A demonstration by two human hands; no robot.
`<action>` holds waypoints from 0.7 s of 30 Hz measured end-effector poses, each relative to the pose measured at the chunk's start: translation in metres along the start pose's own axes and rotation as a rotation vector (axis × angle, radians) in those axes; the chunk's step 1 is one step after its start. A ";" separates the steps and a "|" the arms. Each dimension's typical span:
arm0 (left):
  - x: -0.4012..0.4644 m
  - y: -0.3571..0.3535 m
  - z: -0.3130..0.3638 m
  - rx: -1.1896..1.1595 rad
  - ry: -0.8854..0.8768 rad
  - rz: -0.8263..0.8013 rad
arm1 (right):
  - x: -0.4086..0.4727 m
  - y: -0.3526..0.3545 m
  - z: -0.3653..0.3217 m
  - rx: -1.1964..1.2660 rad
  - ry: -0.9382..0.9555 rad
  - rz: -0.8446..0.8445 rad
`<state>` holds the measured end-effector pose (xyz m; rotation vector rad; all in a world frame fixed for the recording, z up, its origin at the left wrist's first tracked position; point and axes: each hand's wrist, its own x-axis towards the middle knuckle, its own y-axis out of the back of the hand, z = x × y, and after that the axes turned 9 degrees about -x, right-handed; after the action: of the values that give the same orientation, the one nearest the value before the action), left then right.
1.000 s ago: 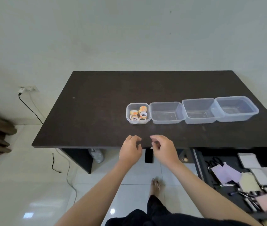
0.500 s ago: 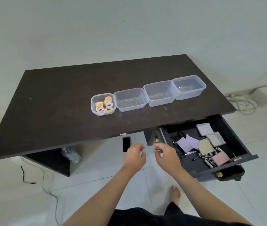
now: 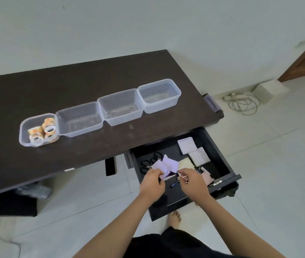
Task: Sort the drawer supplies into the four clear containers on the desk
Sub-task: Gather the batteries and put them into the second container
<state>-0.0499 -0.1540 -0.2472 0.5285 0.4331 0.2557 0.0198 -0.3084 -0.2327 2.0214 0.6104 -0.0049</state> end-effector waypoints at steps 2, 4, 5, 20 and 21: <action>0.014 -0.020 0.006 0.013 0.042 -0.019 | 0.015 0.008 0.026 -0.020 -0.015 -0.036; 0.028 -0.036 0.012 0.046 0.084 -0.034 | 0.030 0.016 0.050 -0.053 -0.032 -0.084; 0.034 -0.043 0.014 0.065 0.097 -0.044 | 0.037 0.019 0.060 -0.058 -0.052 -0.111; 0.112 -0.098 0.031 0.425 0.045 -0.327 | 0.108 0.021 0.121 -0.533 0.062 -0.540; 0.114 -0.103 0.032 0.424 0.049 -0.337 | 0.110 0.020 0.122 -0.552 0.086 -0.534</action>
<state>0.0778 -0.2146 -0.3154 0.8526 0.6209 -0.1539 0.1538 -0.3707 -0.3064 1.2932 1.0626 -0.0617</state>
